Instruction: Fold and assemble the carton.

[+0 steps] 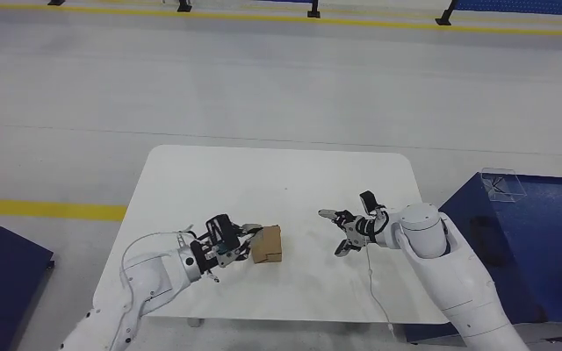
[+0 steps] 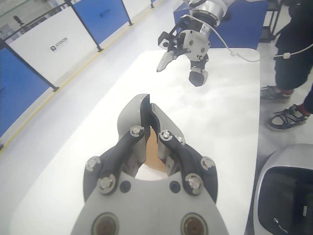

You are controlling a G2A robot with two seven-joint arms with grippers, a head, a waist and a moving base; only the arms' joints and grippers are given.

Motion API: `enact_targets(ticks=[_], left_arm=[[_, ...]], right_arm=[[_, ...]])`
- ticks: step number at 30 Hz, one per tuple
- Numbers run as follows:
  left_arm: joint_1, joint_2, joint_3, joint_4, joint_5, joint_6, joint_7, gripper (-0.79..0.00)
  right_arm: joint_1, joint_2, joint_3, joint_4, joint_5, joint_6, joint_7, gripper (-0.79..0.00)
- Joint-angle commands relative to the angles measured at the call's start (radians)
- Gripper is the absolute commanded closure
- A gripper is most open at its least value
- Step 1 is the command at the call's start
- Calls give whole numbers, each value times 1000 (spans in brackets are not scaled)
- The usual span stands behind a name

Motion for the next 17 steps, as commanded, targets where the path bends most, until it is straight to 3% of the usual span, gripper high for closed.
enact_targets(ticks=[1, 4, 11, 17], left_arm=[[0, 0, 0, 0, 0, 0, 0, -5], [25, 3, -15, -10, -3, 1, -1, -92], [20, 2, -11, -8, -3, 1, -1, -540], [20, 2, -11, -8, -3, 1, -1, -747]], right_arm=[[0, 0, 0, 0, 0, 0, 0, -784], [0, 0, 0, 0, 0, 0, 0, -785], [0, 0, 0, 0, 0, 0, 0, -785], [0, 0, 0, 0, 0, 0, 0, -785]])
